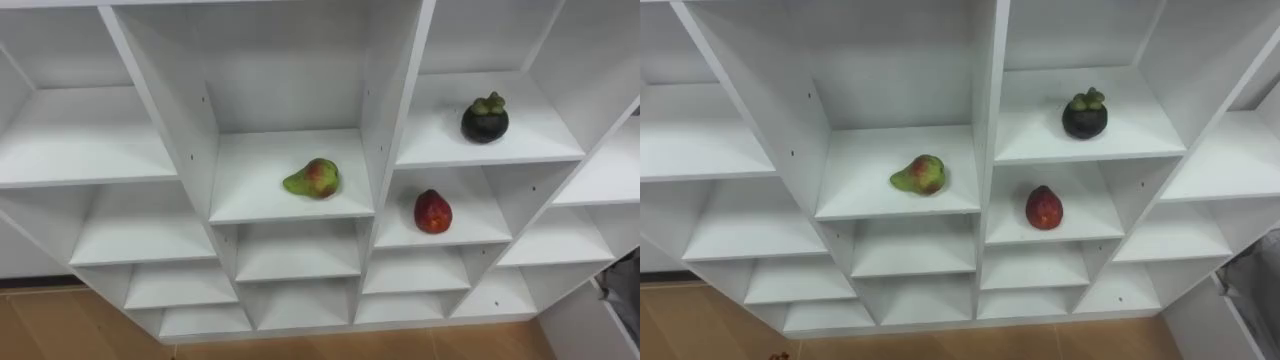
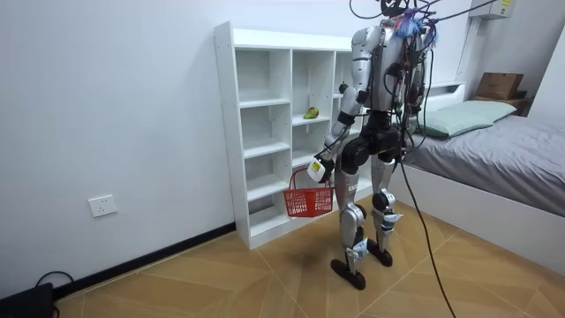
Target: Collect fruits from the closet
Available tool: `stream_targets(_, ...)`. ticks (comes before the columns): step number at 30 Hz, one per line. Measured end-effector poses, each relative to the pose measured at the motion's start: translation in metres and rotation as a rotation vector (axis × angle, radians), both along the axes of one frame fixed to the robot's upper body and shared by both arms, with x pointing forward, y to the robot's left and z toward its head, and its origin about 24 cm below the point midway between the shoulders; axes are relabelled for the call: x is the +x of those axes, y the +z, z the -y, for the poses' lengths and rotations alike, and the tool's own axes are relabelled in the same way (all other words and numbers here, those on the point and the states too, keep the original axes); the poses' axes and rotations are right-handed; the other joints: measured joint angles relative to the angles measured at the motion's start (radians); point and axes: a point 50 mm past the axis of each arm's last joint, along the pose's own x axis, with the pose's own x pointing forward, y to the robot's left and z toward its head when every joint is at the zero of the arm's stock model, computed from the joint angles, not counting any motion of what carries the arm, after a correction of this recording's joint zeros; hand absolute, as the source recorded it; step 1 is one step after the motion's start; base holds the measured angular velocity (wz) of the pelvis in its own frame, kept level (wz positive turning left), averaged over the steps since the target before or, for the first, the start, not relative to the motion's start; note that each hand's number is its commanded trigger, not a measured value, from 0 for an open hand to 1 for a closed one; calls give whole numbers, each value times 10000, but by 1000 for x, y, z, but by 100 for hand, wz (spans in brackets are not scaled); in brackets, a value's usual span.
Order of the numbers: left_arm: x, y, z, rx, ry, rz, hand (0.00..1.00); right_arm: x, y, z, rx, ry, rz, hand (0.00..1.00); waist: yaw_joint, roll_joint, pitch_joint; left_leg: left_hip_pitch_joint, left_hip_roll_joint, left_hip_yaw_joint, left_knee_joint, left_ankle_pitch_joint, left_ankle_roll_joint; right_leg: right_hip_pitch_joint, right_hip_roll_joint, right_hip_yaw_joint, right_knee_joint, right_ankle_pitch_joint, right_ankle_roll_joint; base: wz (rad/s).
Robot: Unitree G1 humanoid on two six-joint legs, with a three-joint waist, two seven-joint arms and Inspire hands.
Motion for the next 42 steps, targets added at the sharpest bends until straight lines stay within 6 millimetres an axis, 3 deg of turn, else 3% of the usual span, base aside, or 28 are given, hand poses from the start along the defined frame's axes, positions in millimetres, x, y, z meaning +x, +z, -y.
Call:
stream_targets(18, 0, 0, -1, 69, 80, -105, 100, -2, 0, 3, -267, -305, -154, 0, -44, -59, 3, 130, 0, 92, 1, -2, 0, 66, 3, 124, -9, -19, 11, -1)
stream_targets(28, 3, 1, -2, 419, 257, 61, 100, -2, 4, 12, -1946, 77, -95, 0, -36, 49, -62, -37, 0, 107, 2, -4, 2, -102, 8, 91, 33, -9, 4, 0)
stream_targets(30, 5, 1, -1, 434, 213, 147, 100, 2, 6, 14, -2299, 291, 26, 0, -47, 38, -103, -111, 2, 153, 13, -3, 3, -216, 8, 143, 104, -11, 2, -8)
stream_targets(36, 8, 2, 0, 445, 50, 445, 100, 30, 21, 17, -3756, 1164, 1644, 0, -242, 70, -61, -175, 2, 293, 21, 0, 6, -378, 10, 356, 251, -21, 2, -8)
stream_targets(42, 13, 3, 2, 331, -82, 672, 100, 79, 58, 8, -4816, 2095, 4771, 0, -257, 97, -40, -23, 12, 432, -6, -2, 4, -408, 28, 484, 211, -14, 1, -8)
